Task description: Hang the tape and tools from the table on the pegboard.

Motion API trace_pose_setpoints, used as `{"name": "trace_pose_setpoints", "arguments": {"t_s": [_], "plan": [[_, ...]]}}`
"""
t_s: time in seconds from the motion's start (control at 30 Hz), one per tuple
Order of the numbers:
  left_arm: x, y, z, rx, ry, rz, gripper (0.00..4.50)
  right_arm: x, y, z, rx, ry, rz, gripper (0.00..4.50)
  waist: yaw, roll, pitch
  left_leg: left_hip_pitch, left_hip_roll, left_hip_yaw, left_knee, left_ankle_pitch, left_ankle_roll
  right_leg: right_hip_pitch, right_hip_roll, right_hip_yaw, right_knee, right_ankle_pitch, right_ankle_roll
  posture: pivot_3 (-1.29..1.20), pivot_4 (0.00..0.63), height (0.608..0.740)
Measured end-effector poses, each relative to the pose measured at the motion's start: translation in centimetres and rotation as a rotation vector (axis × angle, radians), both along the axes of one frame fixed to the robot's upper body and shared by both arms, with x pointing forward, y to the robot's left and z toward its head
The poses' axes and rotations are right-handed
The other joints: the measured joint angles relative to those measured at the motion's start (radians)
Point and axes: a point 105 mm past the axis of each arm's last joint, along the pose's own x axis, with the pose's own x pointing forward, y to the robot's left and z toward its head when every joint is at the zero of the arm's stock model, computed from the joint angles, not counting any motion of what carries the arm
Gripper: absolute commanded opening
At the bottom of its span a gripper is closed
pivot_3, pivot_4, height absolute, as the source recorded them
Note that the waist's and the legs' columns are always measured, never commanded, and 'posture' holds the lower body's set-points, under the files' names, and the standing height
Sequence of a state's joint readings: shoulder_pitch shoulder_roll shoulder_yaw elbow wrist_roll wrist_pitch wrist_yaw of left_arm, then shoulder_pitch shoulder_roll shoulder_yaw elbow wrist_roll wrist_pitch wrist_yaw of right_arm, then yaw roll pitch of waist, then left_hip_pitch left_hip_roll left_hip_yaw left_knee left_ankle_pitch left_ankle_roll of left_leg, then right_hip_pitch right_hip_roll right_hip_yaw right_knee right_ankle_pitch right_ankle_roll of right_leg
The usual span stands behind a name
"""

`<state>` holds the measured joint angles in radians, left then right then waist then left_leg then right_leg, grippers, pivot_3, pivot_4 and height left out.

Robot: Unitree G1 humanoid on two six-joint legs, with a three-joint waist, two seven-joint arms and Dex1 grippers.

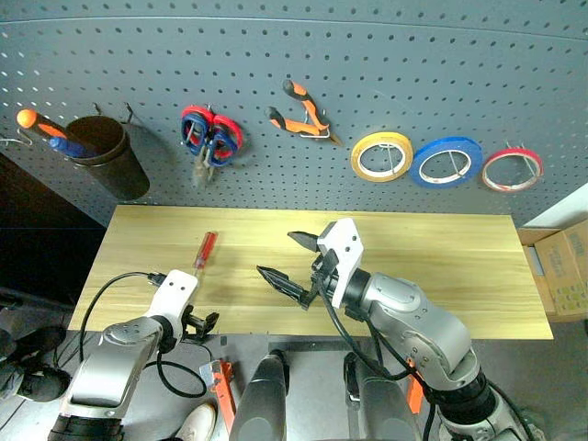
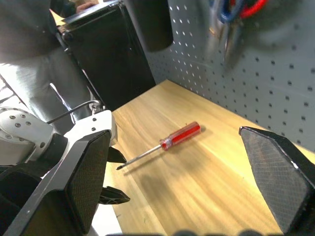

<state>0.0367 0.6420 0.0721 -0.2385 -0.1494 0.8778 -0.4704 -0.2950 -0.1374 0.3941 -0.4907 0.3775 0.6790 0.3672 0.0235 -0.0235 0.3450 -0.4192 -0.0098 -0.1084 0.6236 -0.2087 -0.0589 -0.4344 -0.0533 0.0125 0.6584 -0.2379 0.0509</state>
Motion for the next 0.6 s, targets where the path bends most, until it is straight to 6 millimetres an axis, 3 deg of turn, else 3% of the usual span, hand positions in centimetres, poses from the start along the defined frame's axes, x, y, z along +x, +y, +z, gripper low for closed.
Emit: {"name": "trace_pose_setpoints", "arguments": {"t_s": [0.33,0.6], "plan": [[2.2,0.3,1.1,-0.011,-0.062,-0.012,4.45,0.0,-0.3,0.0,0.001,0.016,-0.008,4.5,-0.001,0.001,0.019,-0.006,0.002,0.001,0.0,0.0,0.0,-0.008,0.001,0.0,0.002,0.0,0.0,0.15,0.413,0.74],[5.2,1.2,2.5,0.007,-0.131,0.009,4.45,0.5,-0.8,0.7,0.016,0.006,-0.022,4.5,-0.001,0.001,0.02,-0.008,0.002,0.0,0.0,0.0,-0.001,-0.009,0.003,0.0,0.001,0.0,0.0,0.14,0.399,0.74]]}}
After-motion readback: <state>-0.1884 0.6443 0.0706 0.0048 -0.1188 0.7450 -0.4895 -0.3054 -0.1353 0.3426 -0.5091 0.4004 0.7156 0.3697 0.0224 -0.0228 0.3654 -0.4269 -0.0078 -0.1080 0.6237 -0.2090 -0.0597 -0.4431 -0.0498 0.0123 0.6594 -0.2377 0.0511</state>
